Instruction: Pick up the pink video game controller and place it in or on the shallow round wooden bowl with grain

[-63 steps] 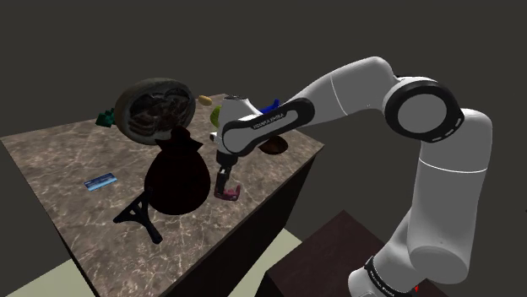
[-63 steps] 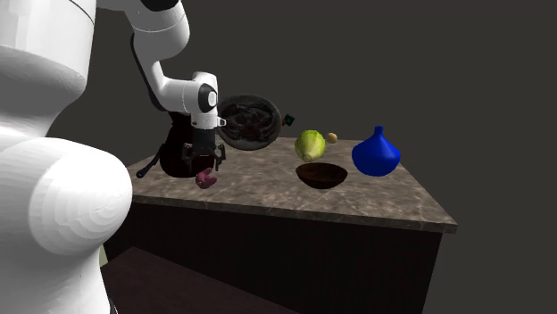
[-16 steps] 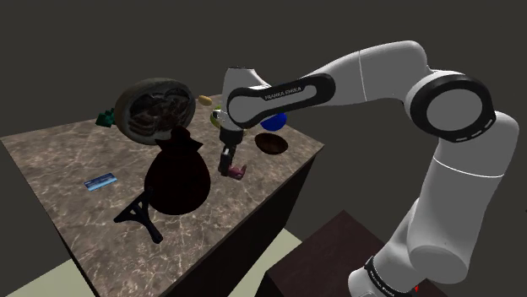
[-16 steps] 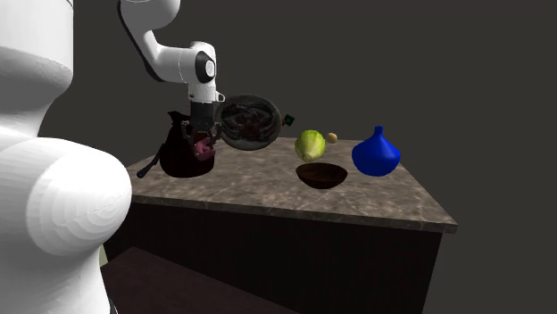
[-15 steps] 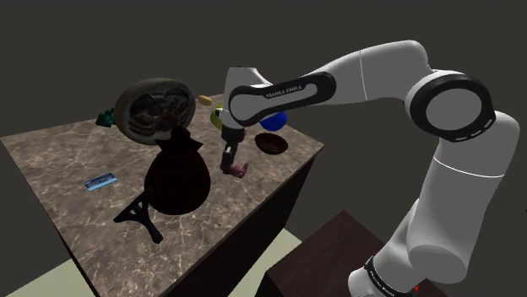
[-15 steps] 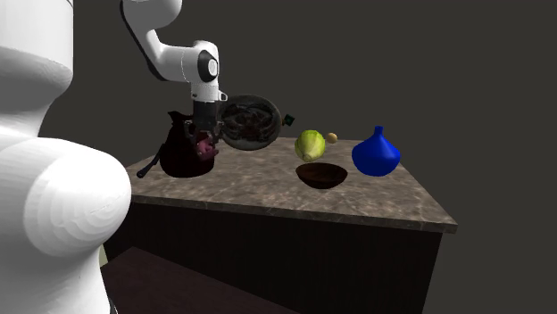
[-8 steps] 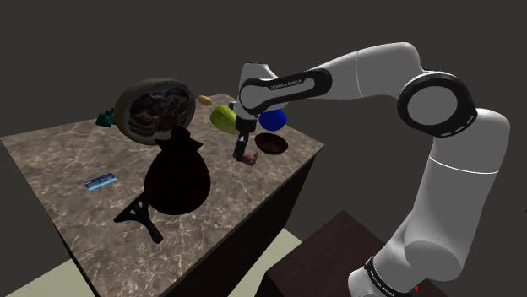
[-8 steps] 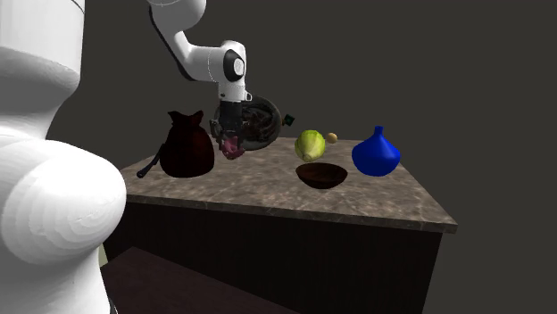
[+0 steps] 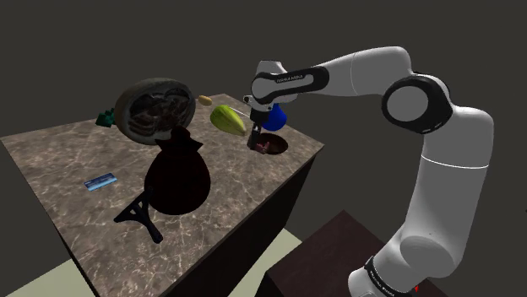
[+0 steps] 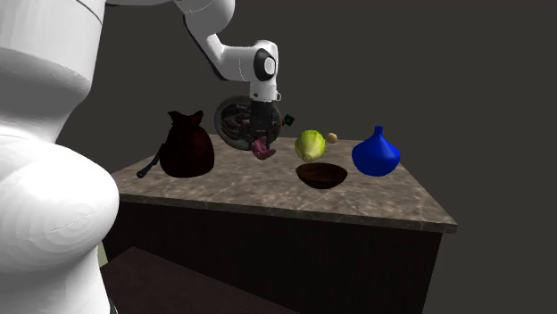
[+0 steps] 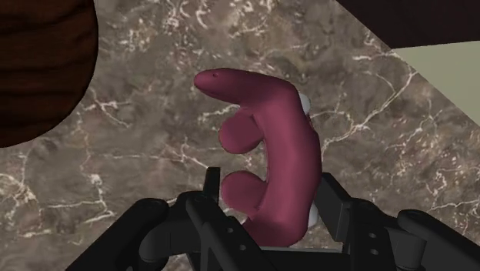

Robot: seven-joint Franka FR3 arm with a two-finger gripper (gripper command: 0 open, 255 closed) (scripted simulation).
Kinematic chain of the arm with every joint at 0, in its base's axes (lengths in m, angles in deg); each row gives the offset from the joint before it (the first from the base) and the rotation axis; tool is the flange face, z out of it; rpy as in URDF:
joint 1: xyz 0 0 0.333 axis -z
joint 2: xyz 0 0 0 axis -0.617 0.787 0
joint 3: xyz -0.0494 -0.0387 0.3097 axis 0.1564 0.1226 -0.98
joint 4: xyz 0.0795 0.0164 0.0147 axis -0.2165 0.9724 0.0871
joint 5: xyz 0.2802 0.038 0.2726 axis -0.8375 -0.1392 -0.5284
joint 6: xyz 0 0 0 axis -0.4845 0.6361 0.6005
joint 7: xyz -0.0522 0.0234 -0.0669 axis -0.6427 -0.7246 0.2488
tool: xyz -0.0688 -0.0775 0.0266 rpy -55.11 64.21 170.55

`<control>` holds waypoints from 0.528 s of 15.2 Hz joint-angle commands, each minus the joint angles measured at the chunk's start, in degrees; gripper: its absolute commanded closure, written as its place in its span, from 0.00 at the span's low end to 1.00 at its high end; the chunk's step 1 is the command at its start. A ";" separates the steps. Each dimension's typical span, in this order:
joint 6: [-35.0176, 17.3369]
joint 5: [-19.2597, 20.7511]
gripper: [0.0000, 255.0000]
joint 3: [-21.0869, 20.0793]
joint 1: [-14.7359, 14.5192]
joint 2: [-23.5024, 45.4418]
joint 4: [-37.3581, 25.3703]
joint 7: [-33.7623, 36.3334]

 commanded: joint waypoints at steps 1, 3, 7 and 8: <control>1.39 0.05 1.00 0.70 1.39 2.12 -3.35 -2.08; 2.65 0.04 1.00 1.37 2.86 4.11 -6.49 -4.14; 5.70 0.00 1.00 2.53 5.81 8.84 -14.07 -8.05; 6.60 -0.02 1.00 2.79 6.55 10.20 -16.28 -8.99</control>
